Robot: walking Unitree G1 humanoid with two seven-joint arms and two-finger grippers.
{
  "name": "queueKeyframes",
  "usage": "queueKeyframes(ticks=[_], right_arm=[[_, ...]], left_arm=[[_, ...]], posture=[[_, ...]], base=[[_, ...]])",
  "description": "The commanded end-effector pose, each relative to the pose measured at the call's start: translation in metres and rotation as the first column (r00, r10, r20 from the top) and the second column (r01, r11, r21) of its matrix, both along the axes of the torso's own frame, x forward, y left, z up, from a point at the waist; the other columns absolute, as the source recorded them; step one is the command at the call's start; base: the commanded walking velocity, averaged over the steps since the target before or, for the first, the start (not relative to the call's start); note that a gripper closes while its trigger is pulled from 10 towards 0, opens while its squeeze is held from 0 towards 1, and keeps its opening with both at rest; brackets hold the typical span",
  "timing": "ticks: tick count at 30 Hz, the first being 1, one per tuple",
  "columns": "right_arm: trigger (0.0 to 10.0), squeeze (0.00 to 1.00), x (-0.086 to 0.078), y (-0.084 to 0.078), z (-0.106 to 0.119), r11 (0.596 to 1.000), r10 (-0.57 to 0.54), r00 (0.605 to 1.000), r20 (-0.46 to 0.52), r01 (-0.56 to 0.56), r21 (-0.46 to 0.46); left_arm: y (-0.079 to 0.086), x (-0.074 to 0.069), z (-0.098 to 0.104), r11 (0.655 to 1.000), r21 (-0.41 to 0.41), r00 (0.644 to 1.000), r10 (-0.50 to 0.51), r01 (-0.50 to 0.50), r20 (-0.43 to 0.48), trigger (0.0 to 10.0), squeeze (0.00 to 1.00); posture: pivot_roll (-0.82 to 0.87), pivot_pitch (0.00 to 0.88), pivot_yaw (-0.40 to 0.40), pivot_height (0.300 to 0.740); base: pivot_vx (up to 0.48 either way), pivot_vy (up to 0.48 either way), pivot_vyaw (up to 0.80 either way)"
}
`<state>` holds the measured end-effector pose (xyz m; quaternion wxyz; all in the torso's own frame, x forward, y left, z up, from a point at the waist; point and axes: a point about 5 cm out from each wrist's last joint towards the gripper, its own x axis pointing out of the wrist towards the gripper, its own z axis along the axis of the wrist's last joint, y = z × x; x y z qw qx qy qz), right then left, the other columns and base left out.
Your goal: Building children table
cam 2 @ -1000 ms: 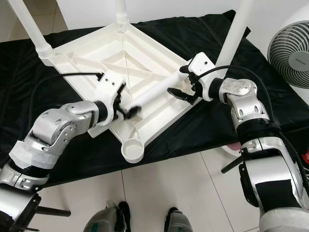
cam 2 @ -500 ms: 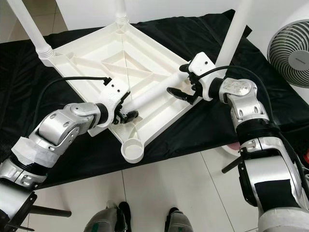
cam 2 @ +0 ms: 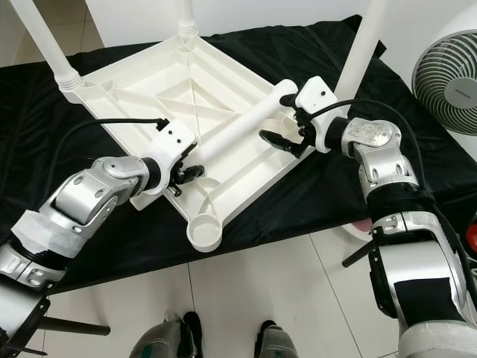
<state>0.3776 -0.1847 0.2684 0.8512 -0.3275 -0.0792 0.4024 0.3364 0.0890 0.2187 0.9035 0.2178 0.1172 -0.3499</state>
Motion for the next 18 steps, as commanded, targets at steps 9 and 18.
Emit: queueKeyframes(ticks=[9,18], right_arm=[[10.0,0.00,-0.001,0.002,-0.008,0.995,-0.011,0.998,0.061,0.017,-0.099],[10.0,1.00,0.003,0.009,0.008,0.966,-0.053,0.939,0.340,0.134,-0.221]], left_arm=[[0.010,-0.005,0.036,0.992,-0.079,0.994,-0.091,0.096,0.065,10.0,0.00],[0.015,-0.014,0.047,0.986,-0.089,0.988,-0.134,0.140,0.071,10.0,0.00]], posture=[[-0.08,0.174,0.078,0.740],[-0.07,0.166,0.058,0.740]], base=[[0.000,0.000,0.00],[0.000,0.000,0.00]])
